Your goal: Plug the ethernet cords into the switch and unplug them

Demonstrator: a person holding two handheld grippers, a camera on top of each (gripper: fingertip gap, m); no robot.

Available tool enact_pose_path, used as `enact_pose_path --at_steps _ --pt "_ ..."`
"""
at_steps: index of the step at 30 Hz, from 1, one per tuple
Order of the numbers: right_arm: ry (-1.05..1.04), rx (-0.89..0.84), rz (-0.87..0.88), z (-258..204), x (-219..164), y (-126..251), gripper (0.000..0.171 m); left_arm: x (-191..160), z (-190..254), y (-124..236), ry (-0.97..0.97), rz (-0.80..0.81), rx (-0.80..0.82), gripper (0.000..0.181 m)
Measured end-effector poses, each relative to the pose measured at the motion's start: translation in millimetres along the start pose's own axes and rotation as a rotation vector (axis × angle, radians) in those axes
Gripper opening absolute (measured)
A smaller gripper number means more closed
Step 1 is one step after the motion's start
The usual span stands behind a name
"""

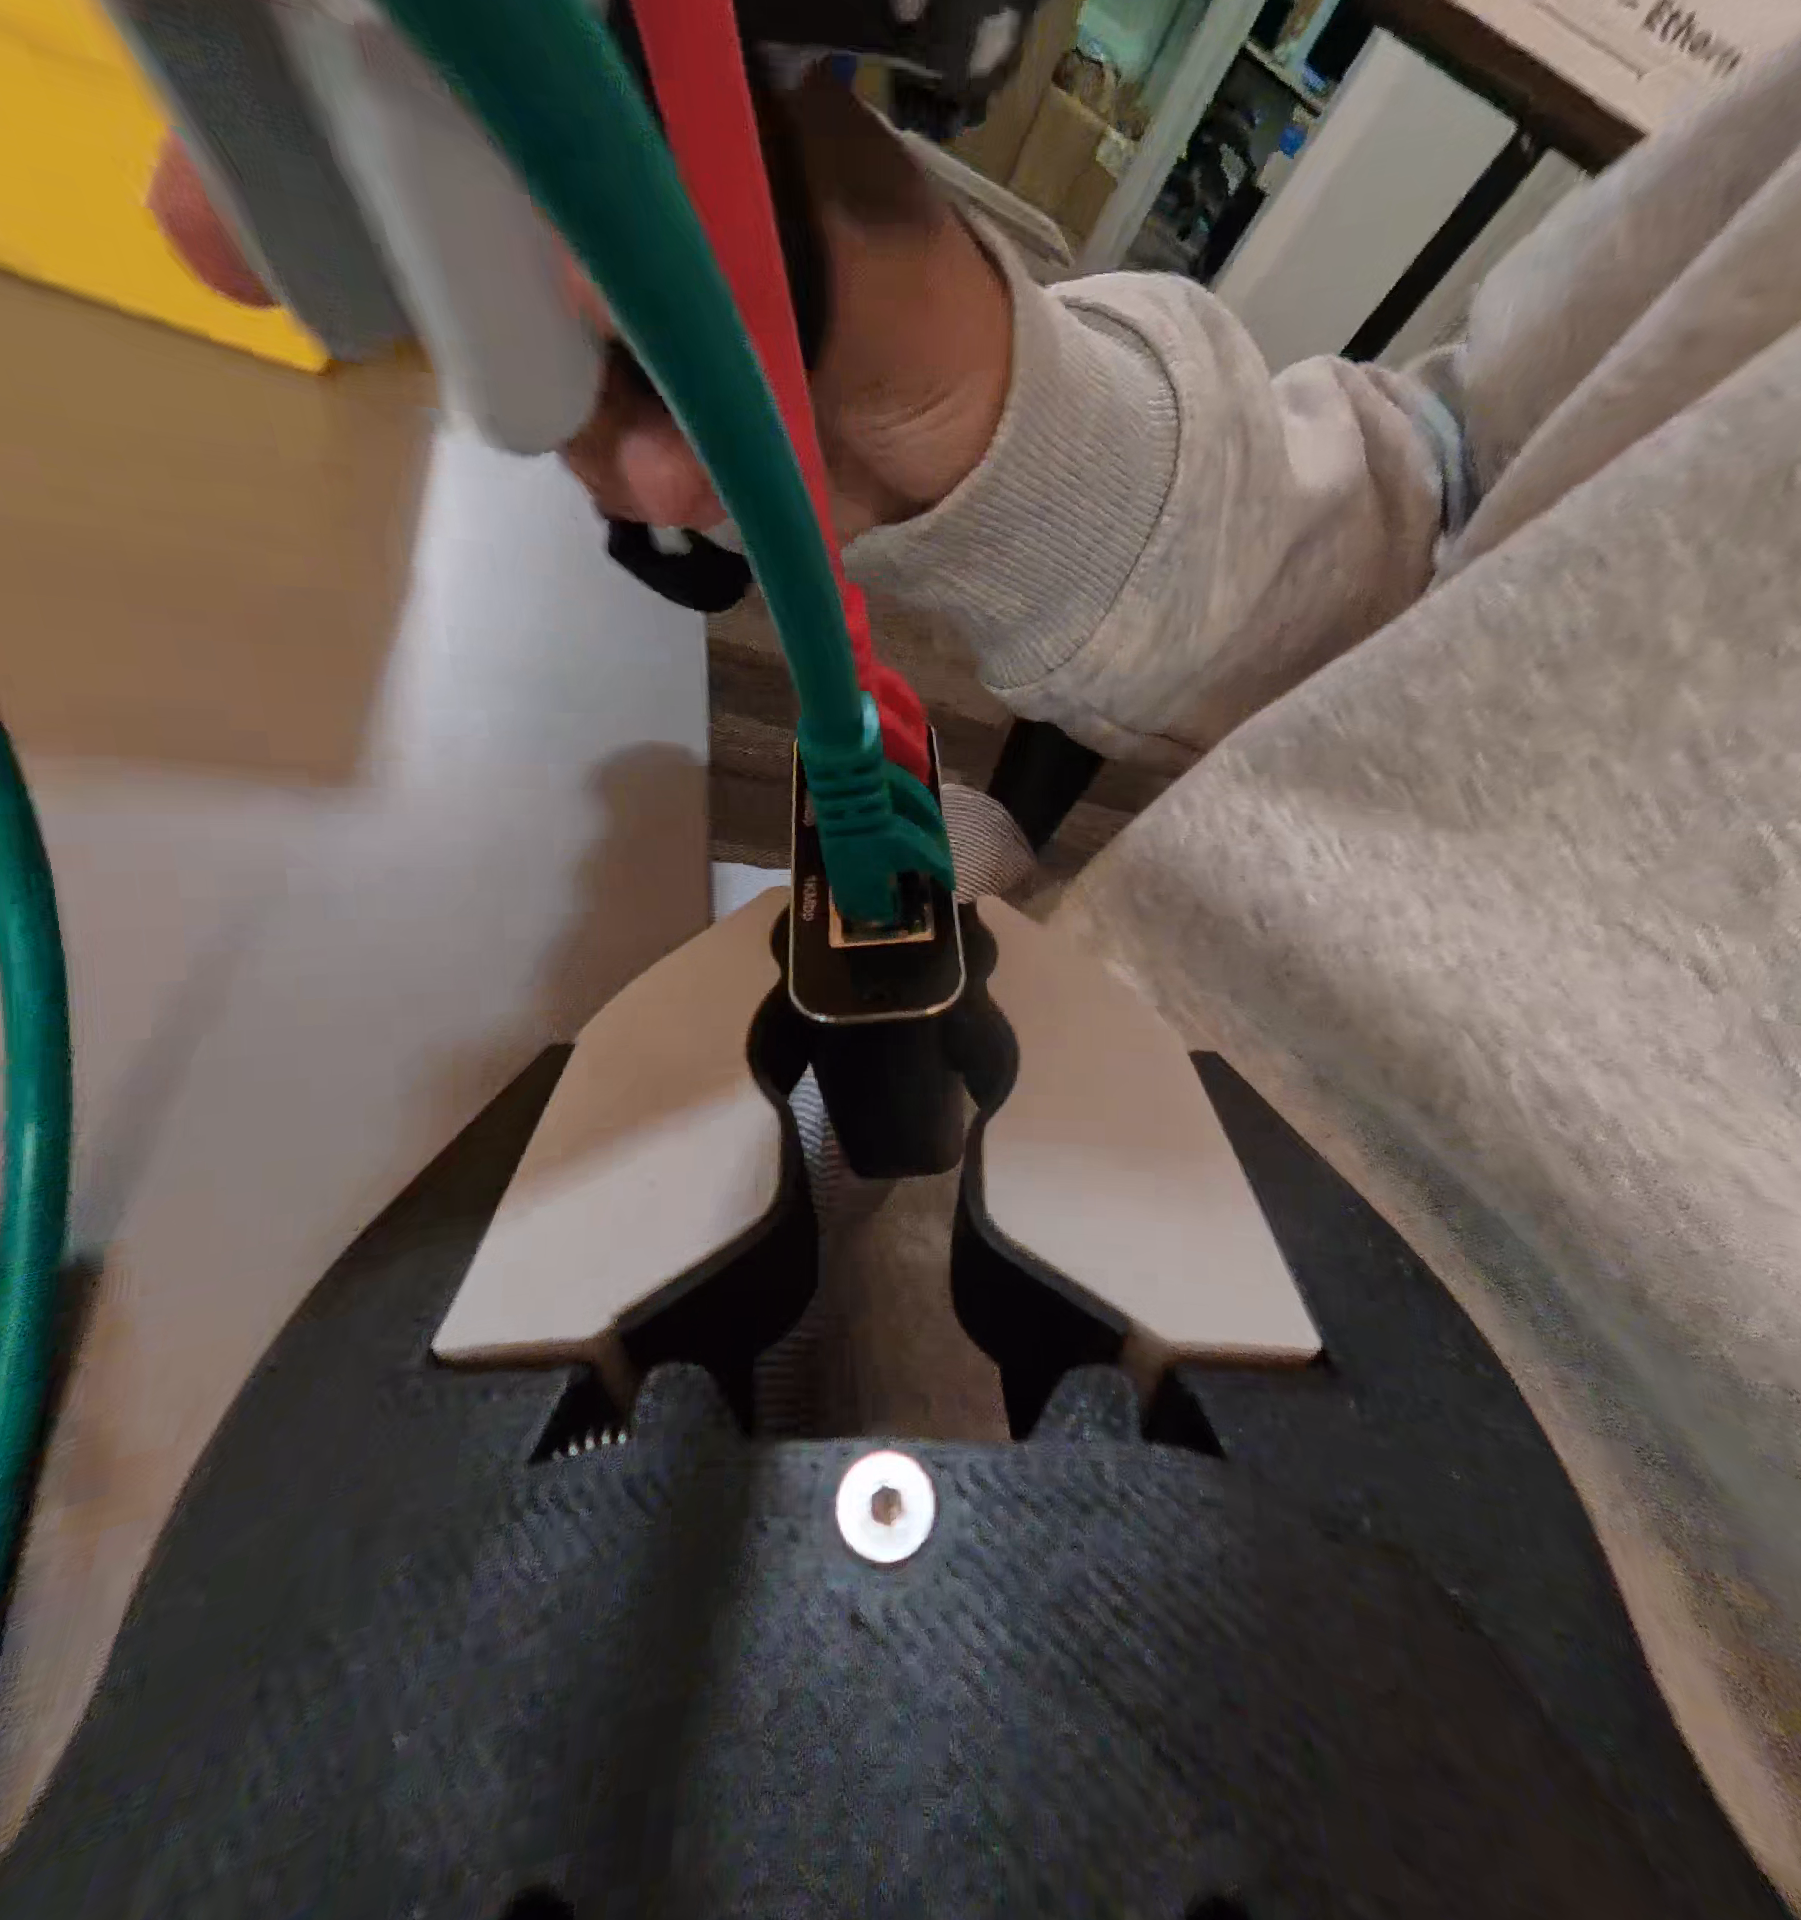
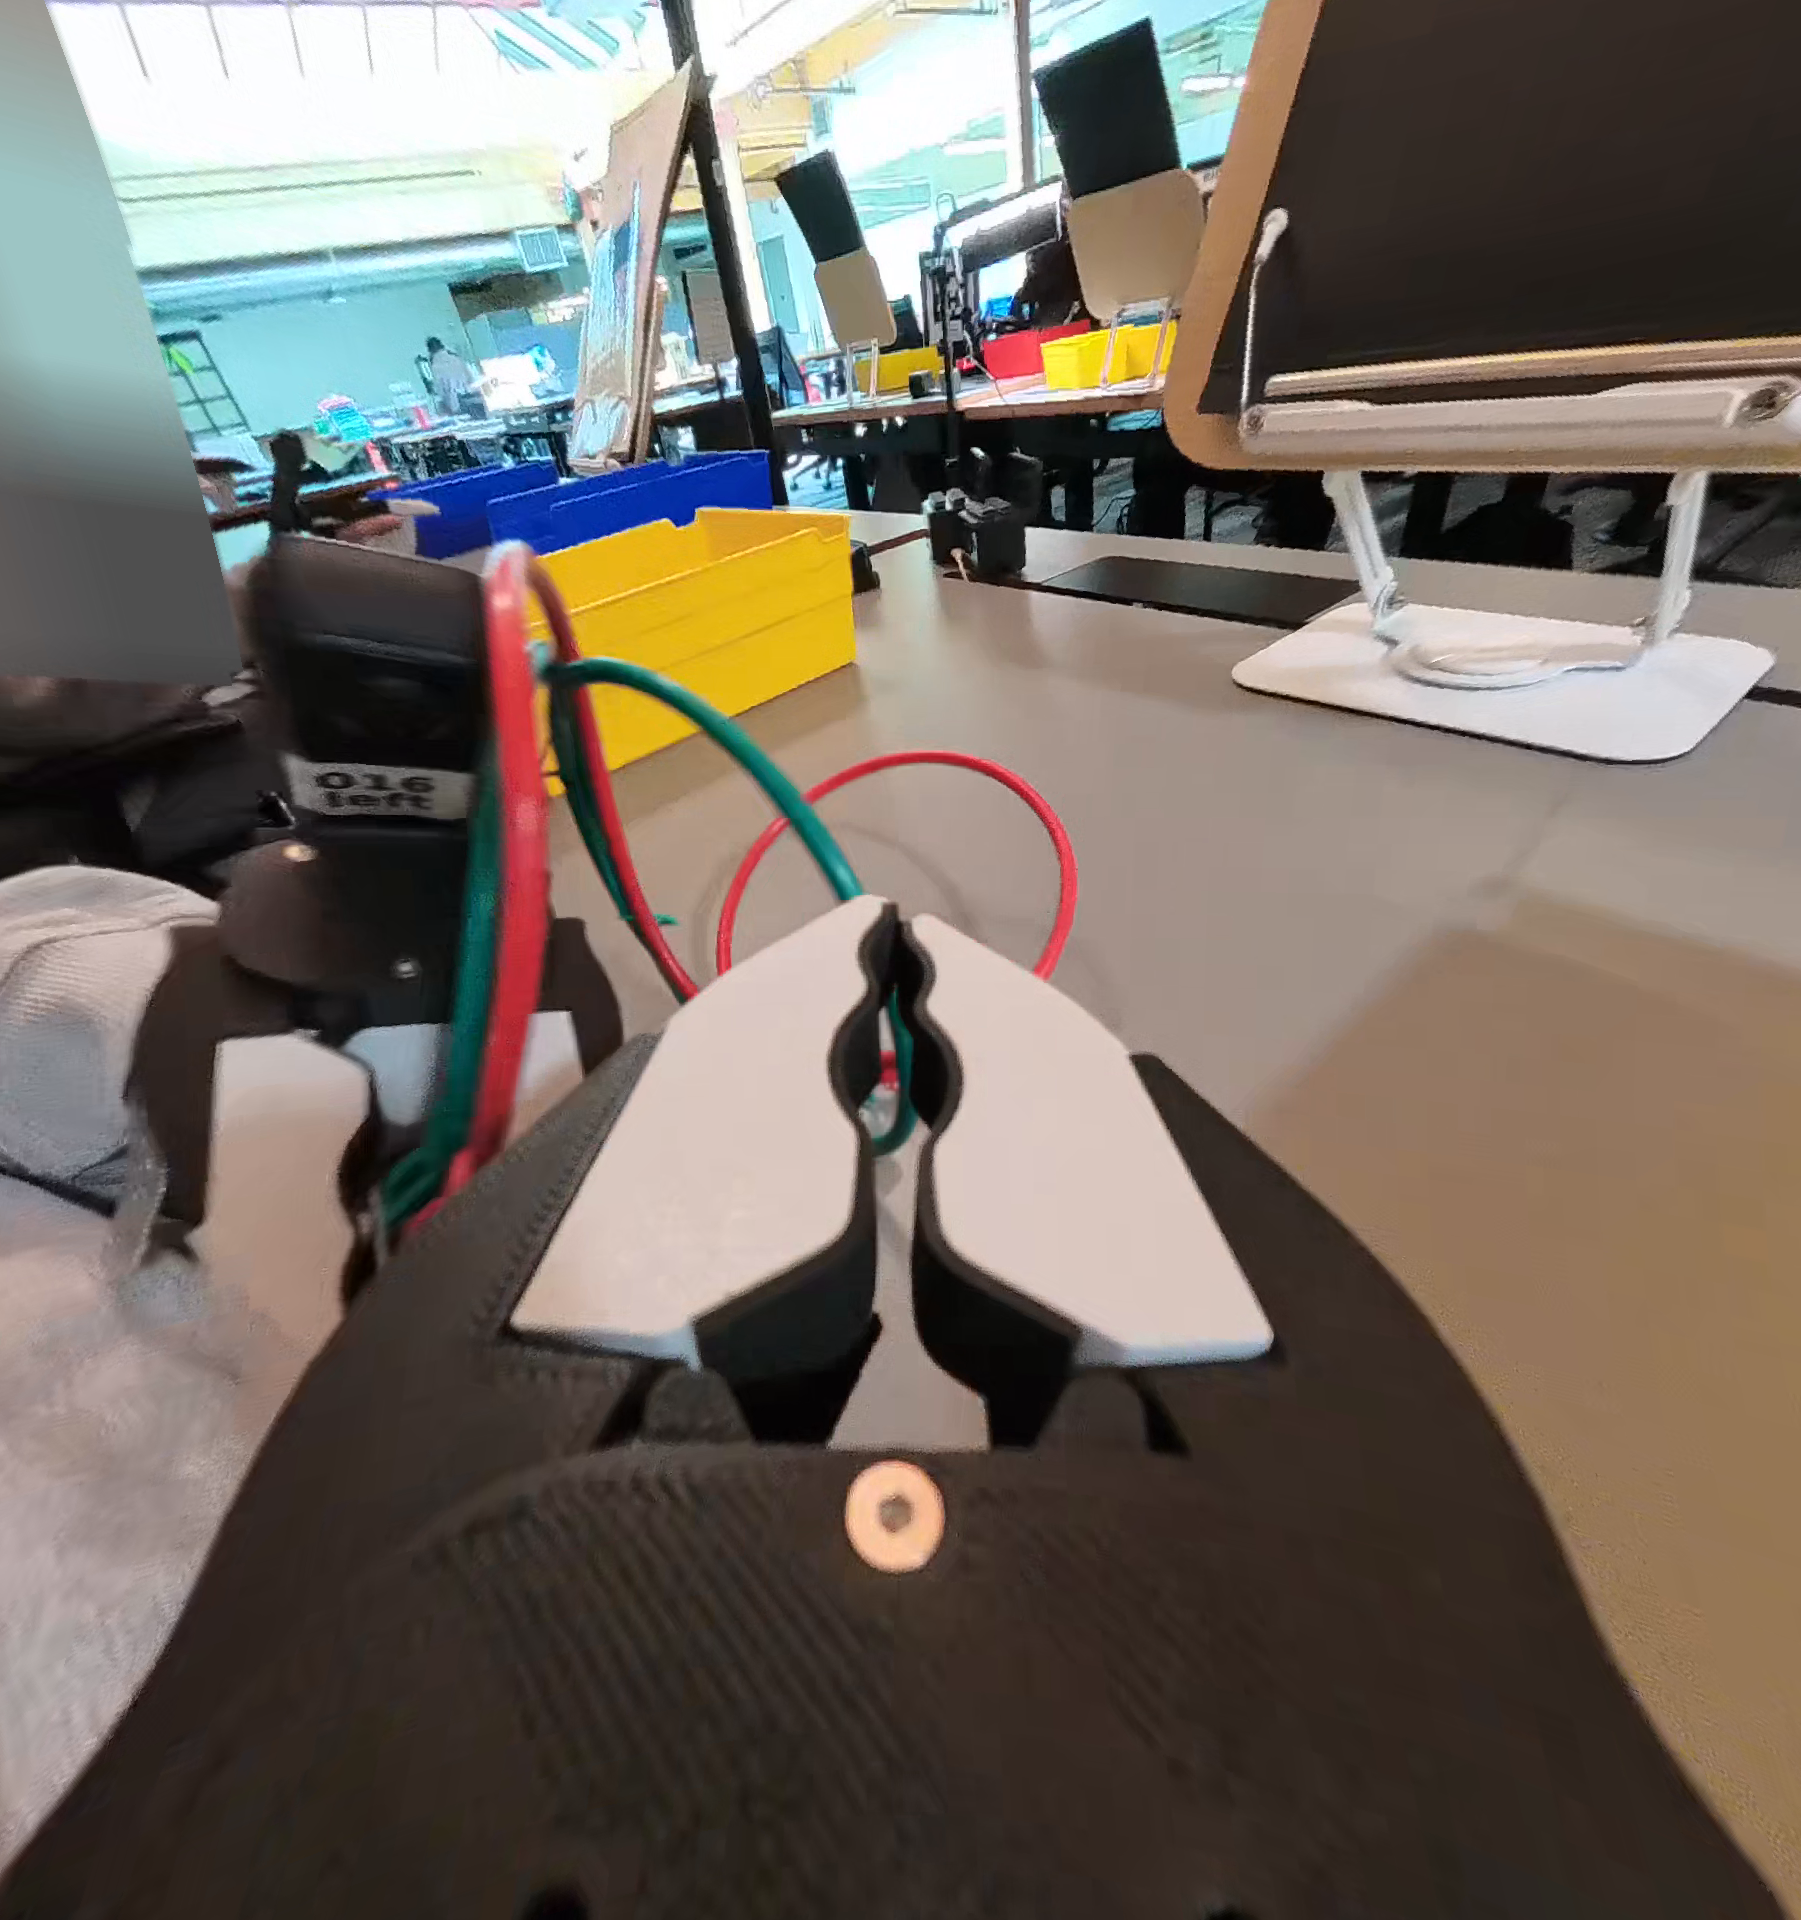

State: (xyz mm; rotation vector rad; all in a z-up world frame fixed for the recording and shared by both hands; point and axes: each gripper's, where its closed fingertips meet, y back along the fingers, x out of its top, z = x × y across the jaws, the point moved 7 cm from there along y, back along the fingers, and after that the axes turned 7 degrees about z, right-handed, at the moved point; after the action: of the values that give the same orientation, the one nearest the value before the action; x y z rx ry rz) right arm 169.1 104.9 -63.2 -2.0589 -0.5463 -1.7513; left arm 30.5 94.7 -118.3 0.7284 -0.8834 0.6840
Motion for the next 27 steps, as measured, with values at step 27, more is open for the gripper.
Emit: enact_pose_path --at_steps 27 --pt "-0.161 0.445 -0.203 -44.4 -29.3 -13.6 0.018 6.7 -17.9 29.2 0.139 0.123 -0.03 0.026"
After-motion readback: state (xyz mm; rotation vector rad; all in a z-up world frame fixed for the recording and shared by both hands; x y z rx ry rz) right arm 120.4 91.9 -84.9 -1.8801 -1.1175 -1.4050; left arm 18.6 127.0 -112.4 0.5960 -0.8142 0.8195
